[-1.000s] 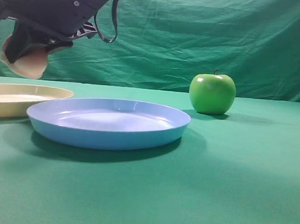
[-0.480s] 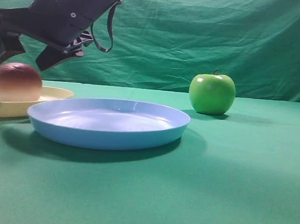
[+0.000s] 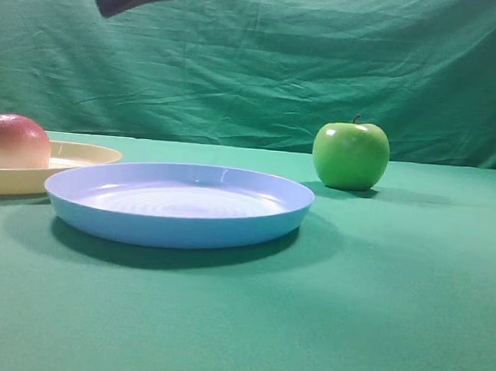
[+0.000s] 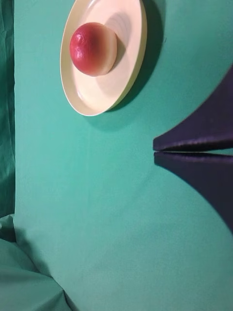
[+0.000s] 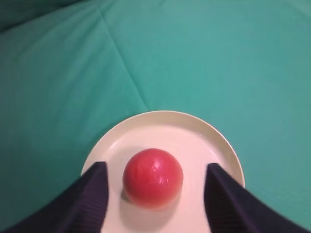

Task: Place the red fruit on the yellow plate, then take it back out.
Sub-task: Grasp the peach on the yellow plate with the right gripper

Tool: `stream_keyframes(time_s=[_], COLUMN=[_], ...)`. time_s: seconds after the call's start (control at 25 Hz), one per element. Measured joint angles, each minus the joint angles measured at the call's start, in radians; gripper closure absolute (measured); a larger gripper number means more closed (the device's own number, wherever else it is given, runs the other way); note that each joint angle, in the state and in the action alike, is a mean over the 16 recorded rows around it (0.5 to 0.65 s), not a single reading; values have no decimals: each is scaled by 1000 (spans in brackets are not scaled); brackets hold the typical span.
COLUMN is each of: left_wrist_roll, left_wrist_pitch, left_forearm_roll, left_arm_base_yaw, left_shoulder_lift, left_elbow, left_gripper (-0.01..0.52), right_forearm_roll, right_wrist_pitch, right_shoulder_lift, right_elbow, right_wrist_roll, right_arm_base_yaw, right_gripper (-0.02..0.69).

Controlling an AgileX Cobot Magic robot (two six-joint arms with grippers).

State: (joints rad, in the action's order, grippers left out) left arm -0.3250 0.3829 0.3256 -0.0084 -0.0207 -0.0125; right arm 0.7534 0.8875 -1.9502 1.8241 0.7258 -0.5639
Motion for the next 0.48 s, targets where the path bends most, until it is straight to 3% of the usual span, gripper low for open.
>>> stream_keyframes(time_s=[0.16, 0.48], left_wrist_roll=[0, 0], left_wrist_pitch=[0, 0], left_forearm_roll=[0, 0], left_arm_base_yaw=[0, 0], left_shoulder_lift=[0, 0], left_elbow=[0, 0], left_gripper=[514, 514], right_forearm_roll=[-86, -220], right_wrist_pitch=[44, -15], right_shoulder_lift=[94, 333], right_elbow=[-29, -224], right_wrist_roll=[-124, -290], right_arm_base_yaw=[31, 45], right_gripper=[657, 665])
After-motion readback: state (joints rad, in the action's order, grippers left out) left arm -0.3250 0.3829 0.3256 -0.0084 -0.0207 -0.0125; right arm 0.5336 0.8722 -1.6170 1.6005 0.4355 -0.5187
